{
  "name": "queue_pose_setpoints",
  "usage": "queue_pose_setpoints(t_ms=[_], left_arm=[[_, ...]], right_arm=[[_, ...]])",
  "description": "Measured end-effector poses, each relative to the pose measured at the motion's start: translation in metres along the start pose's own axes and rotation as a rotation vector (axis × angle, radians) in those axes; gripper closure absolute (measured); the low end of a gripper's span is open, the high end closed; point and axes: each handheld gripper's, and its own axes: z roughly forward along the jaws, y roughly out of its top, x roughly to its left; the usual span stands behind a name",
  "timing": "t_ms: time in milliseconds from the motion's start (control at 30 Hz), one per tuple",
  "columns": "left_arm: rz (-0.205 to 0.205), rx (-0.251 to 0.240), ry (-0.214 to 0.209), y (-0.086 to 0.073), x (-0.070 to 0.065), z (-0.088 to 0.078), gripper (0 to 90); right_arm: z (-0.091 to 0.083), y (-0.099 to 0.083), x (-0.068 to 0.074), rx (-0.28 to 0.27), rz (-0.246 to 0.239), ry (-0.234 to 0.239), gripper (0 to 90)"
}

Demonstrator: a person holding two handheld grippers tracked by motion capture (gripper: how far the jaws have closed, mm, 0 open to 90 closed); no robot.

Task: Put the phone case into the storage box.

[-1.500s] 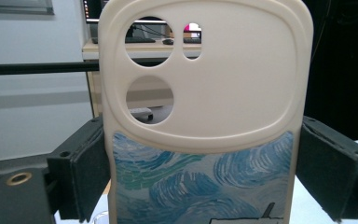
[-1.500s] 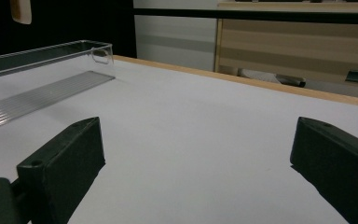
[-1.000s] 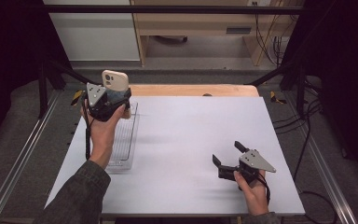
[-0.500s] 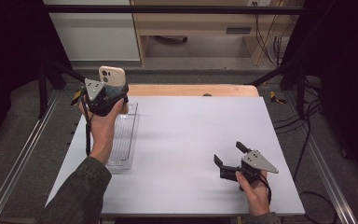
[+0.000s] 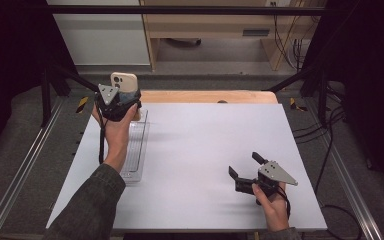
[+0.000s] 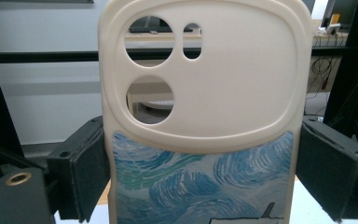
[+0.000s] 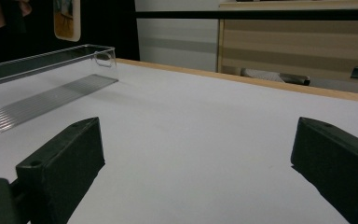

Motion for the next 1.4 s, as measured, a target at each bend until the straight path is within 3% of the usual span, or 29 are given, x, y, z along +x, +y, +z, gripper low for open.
queue_pose_setpoints(t_ms=[333,767,1400], left_arm=[[0.006,0.029,0.0,-0.011,0.001,0.017,11.4],[0.003,0.043,0.026,-0.015,0.006,0.021,11.3],[-0.013,0.068,0.031,-0.021,0.006,0.027,11.3]], right_arm=[[-0.001,-0.001,-0.002,-0.001,0.004,-0.002,2.6],[-0.001,0.0,-0.001,-0.003,0.001,0.0,2.7],[-0.001,0.0,0.001,-0.002,-0.003,0.011,3.1]])
